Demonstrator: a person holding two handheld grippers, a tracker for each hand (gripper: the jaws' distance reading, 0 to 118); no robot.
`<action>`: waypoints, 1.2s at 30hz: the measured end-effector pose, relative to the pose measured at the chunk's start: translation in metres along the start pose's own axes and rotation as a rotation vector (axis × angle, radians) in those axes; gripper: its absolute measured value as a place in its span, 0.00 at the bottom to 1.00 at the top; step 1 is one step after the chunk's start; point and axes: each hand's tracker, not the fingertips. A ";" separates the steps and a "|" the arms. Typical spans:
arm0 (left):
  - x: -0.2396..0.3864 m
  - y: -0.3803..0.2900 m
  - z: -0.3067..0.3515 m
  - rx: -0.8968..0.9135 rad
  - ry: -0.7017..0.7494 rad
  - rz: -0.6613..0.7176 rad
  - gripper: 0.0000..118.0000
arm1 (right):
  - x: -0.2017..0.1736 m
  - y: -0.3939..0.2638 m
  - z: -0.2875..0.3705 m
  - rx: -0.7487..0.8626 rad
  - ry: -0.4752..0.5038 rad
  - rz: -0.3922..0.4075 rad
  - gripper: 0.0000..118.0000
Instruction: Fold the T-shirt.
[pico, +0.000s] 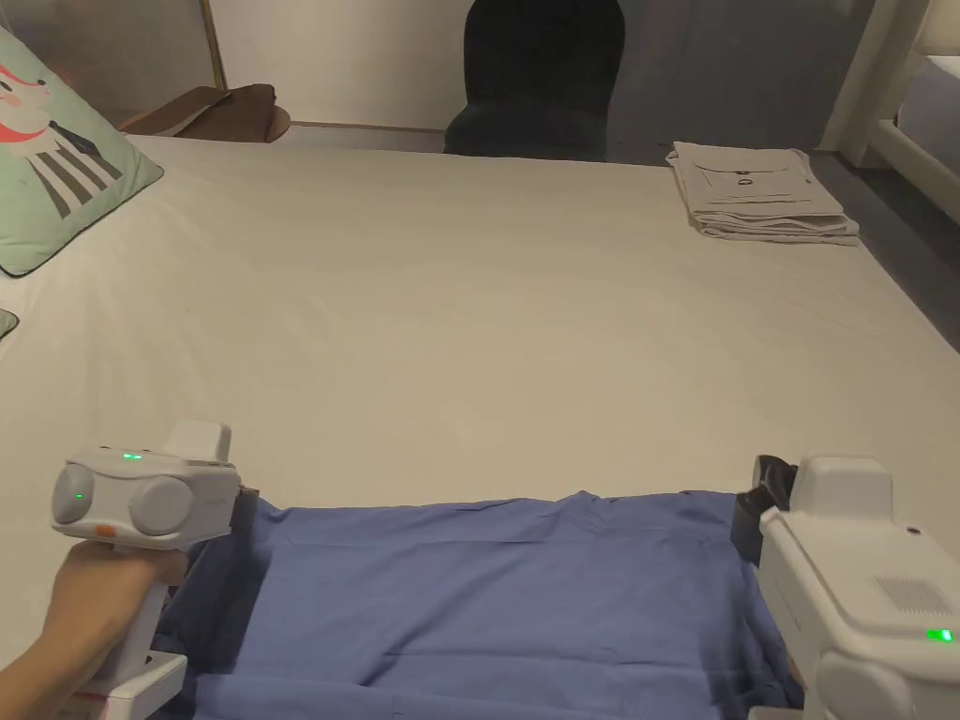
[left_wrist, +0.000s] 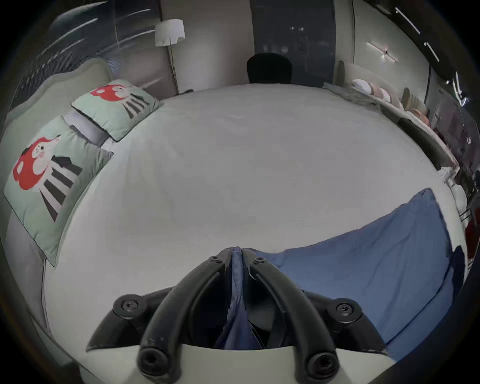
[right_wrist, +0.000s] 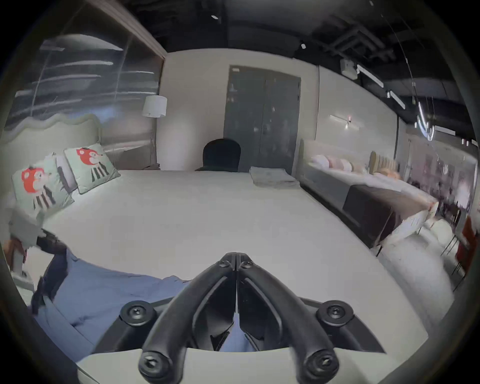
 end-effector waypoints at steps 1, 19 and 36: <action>-0.001 0.001 0.008 0.016 -0.008 0.003 0.03 | 0.008 0.003 -0.013 -0.023 -0.001 -0.035 0.00; -0.014 0.000 0.042 0.099 -0.073 0.028 0.02 | 0.033 -0.036 -0.163 -0.523 0.017 -0.006 0.47; -0.037 -0.036 0.087 0.129 -0.045 0.112 0.02 | 0.035 0.015 0.008 -0.212 0.135 0.017 0.01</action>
